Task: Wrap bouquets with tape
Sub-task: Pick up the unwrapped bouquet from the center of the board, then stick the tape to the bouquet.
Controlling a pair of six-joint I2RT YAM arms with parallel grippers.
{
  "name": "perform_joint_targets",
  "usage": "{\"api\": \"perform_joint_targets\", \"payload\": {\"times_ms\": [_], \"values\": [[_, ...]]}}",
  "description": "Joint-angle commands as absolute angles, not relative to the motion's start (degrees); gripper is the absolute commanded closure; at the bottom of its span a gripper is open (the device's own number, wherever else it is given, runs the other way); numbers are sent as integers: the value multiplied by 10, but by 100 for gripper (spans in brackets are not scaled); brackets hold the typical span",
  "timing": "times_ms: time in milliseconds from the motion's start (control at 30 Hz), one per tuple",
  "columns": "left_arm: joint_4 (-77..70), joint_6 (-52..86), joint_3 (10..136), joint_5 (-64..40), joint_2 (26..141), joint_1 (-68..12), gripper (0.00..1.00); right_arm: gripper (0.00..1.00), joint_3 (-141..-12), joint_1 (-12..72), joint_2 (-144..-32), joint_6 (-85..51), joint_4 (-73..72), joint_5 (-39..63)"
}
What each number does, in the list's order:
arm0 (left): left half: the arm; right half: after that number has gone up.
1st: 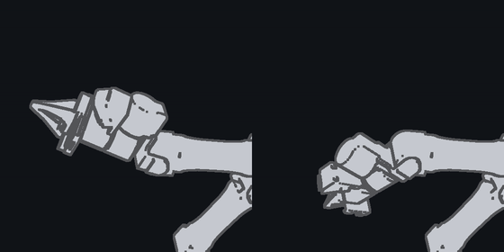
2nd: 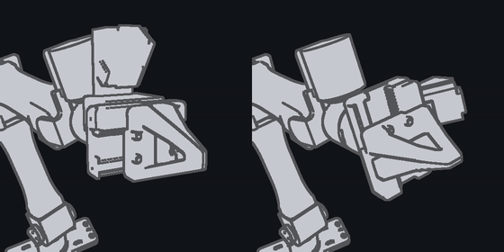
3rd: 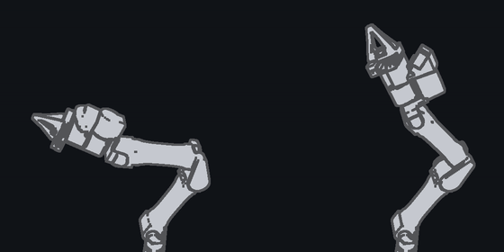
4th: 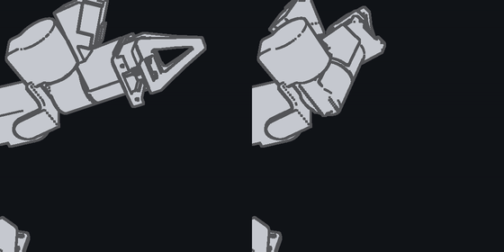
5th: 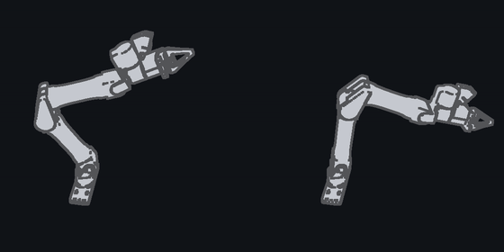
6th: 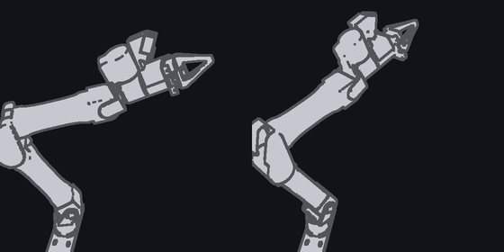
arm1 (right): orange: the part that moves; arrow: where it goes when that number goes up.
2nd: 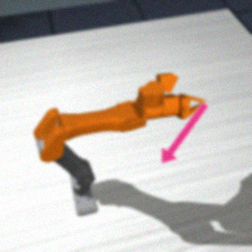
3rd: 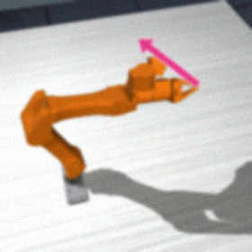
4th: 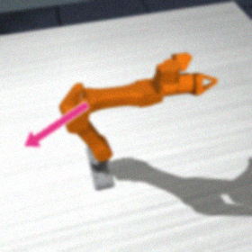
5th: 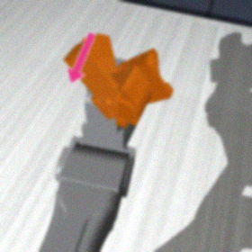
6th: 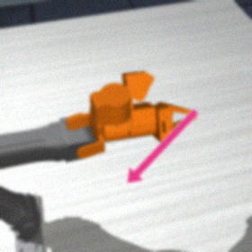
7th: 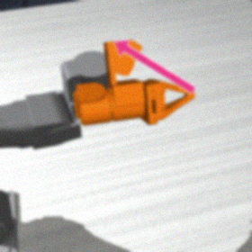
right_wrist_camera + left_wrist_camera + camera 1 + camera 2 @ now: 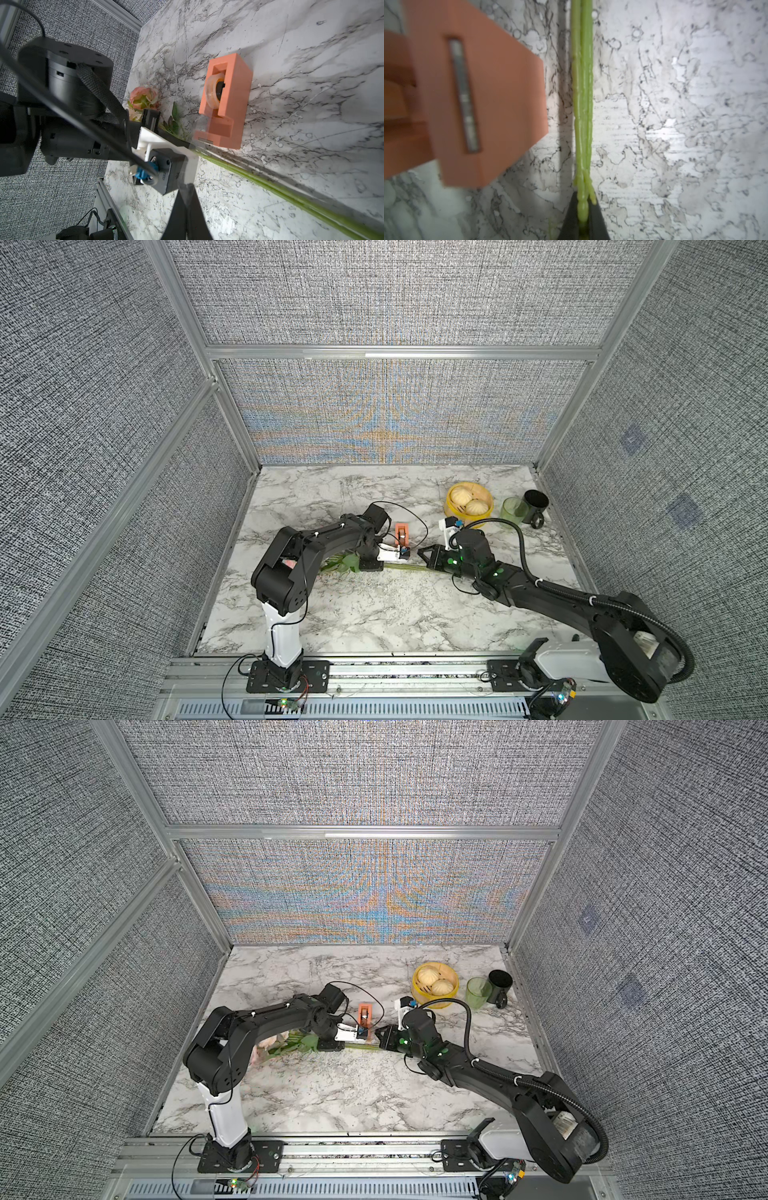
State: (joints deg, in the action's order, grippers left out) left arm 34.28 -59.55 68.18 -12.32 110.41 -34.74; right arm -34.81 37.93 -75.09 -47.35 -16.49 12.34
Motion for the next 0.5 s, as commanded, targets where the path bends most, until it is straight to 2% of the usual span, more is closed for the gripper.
{"api": "perform_joint_targets", "payload": {"times_ms": [0, 233, 467], "values": [[366, -588, 662, -19, 1107, -350, 100, 100, -351, 380, -754, -469, -170, 127], [387, -538, 664, -63, 1033, -355, 100, 100, -351, 383, -775, -490, -205, 149], [434, -517, 699, -91, 1028, -358, 100, 100, -362, 398, -782, -494, -209, 152]]}}
